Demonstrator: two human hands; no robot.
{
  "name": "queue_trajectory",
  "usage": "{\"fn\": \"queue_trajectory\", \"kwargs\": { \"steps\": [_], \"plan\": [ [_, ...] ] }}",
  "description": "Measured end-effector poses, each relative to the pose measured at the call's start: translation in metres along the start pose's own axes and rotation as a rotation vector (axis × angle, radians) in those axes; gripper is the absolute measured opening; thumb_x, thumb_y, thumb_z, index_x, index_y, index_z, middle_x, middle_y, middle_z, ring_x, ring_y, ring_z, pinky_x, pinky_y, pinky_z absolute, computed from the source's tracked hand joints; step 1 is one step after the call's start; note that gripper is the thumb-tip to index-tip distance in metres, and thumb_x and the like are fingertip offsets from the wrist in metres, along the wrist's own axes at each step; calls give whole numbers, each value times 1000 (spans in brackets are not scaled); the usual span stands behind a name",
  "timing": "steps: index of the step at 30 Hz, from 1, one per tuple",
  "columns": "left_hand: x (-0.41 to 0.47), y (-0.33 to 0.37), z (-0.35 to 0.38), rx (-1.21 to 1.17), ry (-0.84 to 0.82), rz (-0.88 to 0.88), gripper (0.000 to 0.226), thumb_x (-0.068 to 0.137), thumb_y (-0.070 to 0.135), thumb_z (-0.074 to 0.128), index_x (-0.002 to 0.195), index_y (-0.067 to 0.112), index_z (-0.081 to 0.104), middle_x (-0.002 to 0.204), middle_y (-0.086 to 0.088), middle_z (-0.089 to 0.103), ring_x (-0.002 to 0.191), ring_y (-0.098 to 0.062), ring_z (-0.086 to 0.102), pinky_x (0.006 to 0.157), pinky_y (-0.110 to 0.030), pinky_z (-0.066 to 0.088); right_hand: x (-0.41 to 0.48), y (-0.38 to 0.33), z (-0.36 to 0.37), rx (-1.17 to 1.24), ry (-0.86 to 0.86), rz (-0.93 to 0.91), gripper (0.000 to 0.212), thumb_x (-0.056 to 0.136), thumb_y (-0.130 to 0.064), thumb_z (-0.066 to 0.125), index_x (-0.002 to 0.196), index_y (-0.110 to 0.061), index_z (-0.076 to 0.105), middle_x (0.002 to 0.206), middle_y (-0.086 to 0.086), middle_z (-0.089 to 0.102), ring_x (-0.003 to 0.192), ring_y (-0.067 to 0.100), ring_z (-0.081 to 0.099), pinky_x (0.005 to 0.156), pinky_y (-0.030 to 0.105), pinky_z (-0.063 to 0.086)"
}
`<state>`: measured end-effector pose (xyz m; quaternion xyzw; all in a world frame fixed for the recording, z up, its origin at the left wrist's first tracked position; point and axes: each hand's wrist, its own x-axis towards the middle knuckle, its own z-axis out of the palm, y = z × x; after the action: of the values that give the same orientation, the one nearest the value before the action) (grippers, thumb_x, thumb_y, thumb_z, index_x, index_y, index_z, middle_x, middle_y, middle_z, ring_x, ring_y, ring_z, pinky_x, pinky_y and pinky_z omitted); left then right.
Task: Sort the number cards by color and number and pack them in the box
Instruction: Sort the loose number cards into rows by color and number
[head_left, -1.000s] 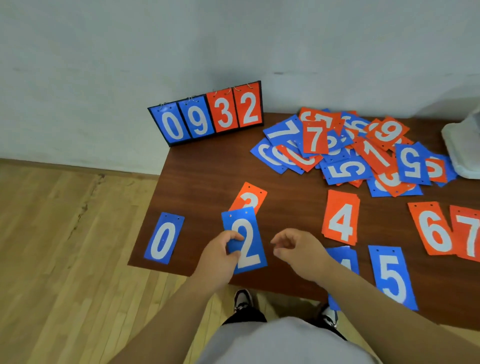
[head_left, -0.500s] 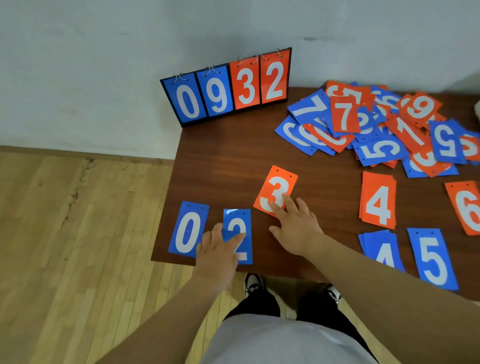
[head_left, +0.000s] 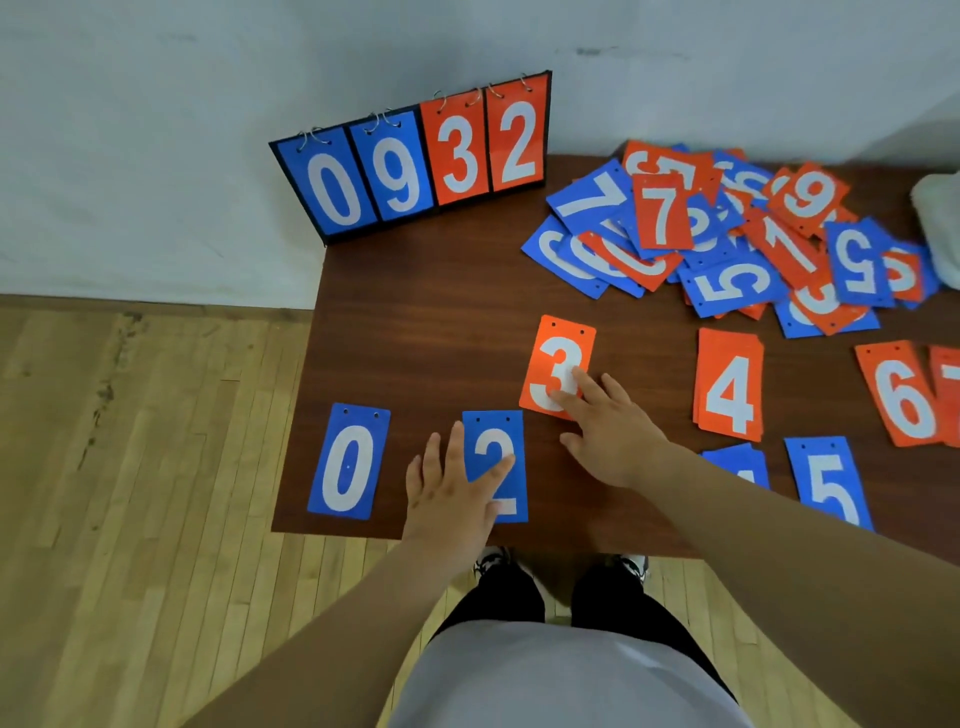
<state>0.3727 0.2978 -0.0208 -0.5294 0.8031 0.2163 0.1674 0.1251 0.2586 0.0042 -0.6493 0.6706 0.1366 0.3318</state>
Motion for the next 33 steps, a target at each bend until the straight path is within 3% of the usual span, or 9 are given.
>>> {"fn": "queue_trajectory", "kwargs": {
  "steps": [4, 11, 20, 33],
  "plan": [
    [1, 7, -9, -38, 8, -30, 60, 104, 53, 41, 152, 53, 7, 168, -9, -3, 154, -39, -5, 122, -57, 8, -10, 5, -15, 49, 68, 1, 75, 98, -51, 54, 159, -40, 14, 170, -5, -5, 157, 31, -2, 123, 52, 21],
    [7, 42, -40, -87, 63, -182, 74, 97, 69, 38, 158, 46, 2, 169, -5, -4, 155, -33, -4, 123, -52, 10, -55, 54, -42, 176, 236, 116, 75, 95, -51, 61, 158, -39, 22, 170, -1, 5, 155, 28, 11, 122, 48, 26],
    [41, 127, -84, -203, 231, -261, 75, 94, 66, 50, 155, 38, 15, 165, -7, 15, 152, -33, 14, 121, -53, 22, -89, 155, -63, 285, 353, 188, 72, 95, -48, 62, 156, -30, 30, 166, 4, 18, 151, 31, 21, 115, 50, 35],
    [176, 120, -157, -240, 213, -203, 77, 93, 61, 57, 156, 36, 23, 158, -5, 31, 144, -27, 34, 110, -50, 44, -13, 194, -108, 477, 372, 354, 66, 92, -44, 66, 151, -27, 40, 158, 5, 33, 144, 31, 35, 109, 51, 45]
  ]
}}
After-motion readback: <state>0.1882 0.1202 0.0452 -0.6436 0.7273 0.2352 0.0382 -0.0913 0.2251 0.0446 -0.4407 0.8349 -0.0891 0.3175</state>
